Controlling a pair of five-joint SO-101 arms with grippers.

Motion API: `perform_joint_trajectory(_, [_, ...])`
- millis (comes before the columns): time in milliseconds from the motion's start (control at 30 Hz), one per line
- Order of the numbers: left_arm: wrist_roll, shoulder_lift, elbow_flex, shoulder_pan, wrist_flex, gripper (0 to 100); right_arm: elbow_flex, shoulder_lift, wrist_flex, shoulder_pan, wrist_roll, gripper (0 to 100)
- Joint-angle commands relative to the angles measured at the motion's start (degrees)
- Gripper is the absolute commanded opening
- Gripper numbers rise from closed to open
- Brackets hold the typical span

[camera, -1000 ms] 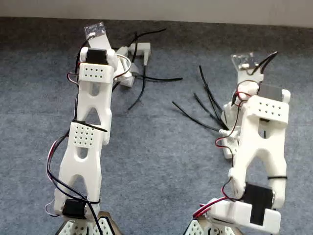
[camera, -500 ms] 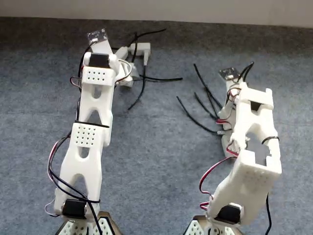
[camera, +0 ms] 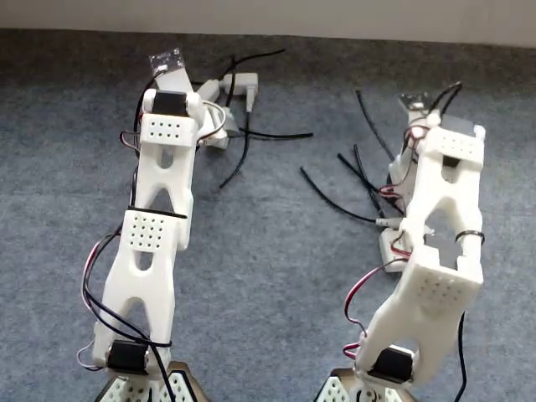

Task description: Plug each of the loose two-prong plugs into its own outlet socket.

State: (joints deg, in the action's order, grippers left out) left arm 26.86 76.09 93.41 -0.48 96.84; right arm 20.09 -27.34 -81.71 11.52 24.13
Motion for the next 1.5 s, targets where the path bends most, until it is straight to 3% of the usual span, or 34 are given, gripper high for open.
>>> perform_joint_trajectory(0, [0.4,-0.6,2.0,0.1,-1.0,35,11.8,6.5,-7.1,-3.6,-5.3,7.0])
perform_joint_trajectory(200, [0.4,-0.4,1.9,0.0,-2.6,35,26.2,7.2,-19.6,-10.7,-16.4,7.0])
perform_joint_trajectory(367, [0.4,-0.3,1.9,-0.1,-2.9,35,26.9,6.8,-19.4,-16.5,-30.5,7.0])
perform_joint_trajectory(533, [0.5,-0.3,1.9,-1.2,-3.0,35,27.0,7.3,-19.4,-28.9,-43.0,7.0])
perform_joint_trajectory(833, [10.5,-0.3,1.9,-5.4,-3.0,35,25.7,1.7,-17.9,-47.1,-66.7,7.0])
perform_joint_trajectory(1100, [10.9,-0.4,1.9,-7.2,-3.0,35,23.3,-17.2,-8.4,-48.6,-74.5,7.0])
perform_joint_trajectory(1367, [10.8,-0.4,1.9,-7.4,-4.2,26,29.1,-27.6,-4.0,-48.6,-76.8,7.6])
perform_joint_trajectory(1467, [10.8,-0.4,1.9,-7.4,-4.2,26,31.3,-28.9,-5.4,-48.5,-75.6,18.2])
